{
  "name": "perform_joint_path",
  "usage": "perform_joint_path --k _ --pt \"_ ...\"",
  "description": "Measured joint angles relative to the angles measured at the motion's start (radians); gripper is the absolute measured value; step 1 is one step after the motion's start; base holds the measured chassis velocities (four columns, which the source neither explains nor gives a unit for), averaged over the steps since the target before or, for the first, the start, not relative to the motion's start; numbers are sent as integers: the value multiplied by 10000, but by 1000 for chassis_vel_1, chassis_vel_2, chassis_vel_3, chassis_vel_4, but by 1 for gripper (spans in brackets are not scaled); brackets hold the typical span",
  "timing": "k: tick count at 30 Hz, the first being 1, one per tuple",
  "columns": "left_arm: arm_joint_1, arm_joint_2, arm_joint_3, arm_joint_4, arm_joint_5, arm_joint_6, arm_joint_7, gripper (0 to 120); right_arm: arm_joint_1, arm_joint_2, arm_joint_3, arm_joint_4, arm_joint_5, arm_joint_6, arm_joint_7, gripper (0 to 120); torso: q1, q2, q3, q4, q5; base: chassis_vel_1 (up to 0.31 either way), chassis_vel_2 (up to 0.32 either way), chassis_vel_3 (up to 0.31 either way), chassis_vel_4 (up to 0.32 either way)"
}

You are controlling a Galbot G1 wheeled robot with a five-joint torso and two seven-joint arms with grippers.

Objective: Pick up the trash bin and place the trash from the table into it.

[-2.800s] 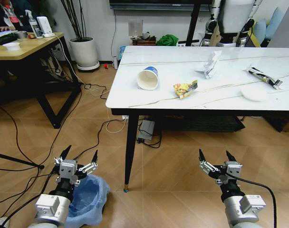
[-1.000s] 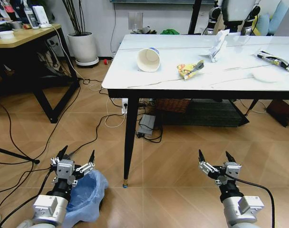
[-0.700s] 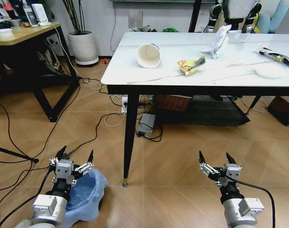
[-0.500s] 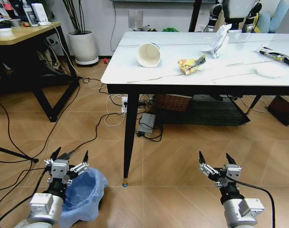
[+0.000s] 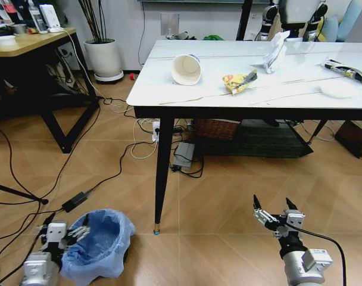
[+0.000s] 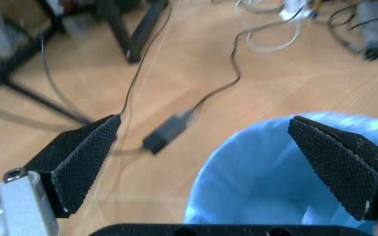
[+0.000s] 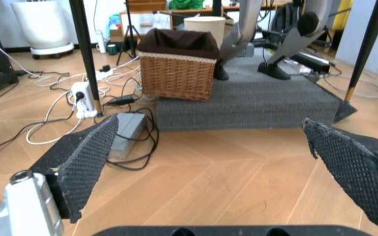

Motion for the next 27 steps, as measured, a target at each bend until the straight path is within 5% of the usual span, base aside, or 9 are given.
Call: perform_joint_path --k 8,20,27 --pt "-619 156 15 838 -297 2020 -722 100 38 -231 56 -242 165 -57 86 100 6 18 15 -1 -1 0 0 0 0" --pt "-1436 294 712 1779 -881 3371 -1192 100 34 -443 46 -275 259 -145 161 100 9 35 27 -1 0 0 0 0 0" --pt "-1659 222 775 2054 -1020 3460 -1452 100 32 -474 46 -269 273 -157 168 100 10 38 30 0 1 0 0 0 0"
